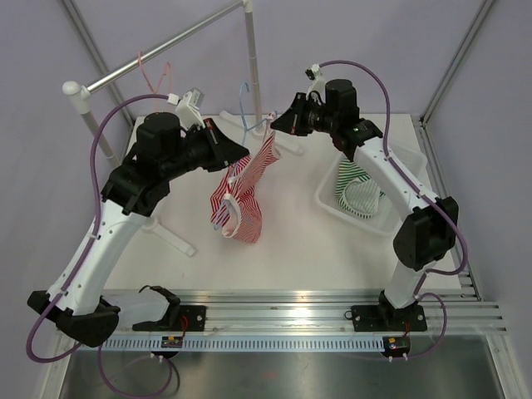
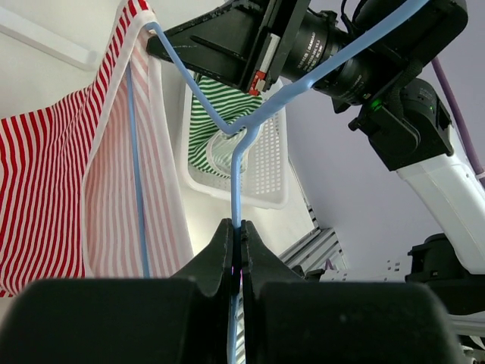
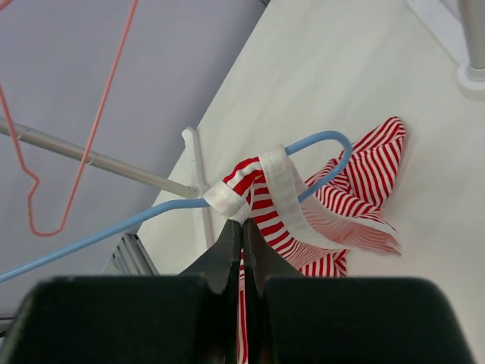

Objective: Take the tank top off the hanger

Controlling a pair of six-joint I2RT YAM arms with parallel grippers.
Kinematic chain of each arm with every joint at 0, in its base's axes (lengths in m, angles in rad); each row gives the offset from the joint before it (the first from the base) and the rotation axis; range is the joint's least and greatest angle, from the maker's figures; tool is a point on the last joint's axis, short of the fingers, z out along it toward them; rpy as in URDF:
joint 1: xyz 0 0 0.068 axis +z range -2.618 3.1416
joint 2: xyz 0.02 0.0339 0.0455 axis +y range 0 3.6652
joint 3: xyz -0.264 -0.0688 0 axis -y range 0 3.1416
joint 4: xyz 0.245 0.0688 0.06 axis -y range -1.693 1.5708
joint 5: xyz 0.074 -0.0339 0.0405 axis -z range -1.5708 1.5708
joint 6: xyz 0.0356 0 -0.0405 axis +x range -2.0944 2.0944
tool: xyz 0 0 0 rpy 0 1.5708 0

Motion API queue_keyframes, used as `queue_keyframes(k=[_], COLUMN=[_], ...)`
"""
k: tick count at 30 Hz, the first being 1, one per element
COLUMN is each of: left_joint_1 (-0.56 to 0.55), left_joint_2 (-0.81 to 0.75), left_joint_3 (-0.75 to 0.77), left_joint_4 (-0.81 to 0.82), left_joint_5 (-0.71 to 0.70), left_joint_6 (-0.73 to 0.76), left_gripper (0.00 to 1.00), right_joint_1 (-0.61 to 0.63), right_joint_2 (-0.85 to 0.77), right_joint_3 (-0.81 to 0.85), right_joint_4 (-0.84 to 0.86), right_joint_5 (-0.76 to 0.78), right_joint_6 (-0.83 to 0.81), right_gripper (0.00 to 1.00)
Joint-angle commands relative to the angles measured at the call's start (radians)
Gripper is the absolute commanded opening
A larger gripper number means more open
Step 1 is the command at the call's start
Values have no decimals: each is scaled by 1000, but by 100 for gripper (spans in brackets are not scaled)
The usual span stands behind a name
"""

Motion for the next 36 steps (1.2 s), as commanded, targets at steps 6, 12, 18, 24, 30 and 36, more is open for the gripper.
queue_keyframes(k=[6,12,18,24,30,36], left_joint_1=[-4,-4,-4,-4,-4,-5], left_joint_2=[-1,-5,28,131,369,501], left_joint_3=[88,97,139,279,502,791], left_joint_4=[-32,-9,157,323,386,288], left_joint_5=[20,58,40,-43,-87,-190], left_joint_6=[75,90,119,176,236,282], left_gripper=[0,0,0,0,0,0], right_joint_1=[-76,-148,-148,-131,13,74], right_joint_2=[96,188,136,-16,-153,-228], right_joint_3=[196,296,276,195,150,8], right_joint_4=[-171,-224,-173,-62,-218,-426], right_joint_5=[224,184,-16,-339,-370,-52], right_joint_6=[-70,-50,-19,79,-127,-268], right_gripper=[0,0,0,0,0,0])
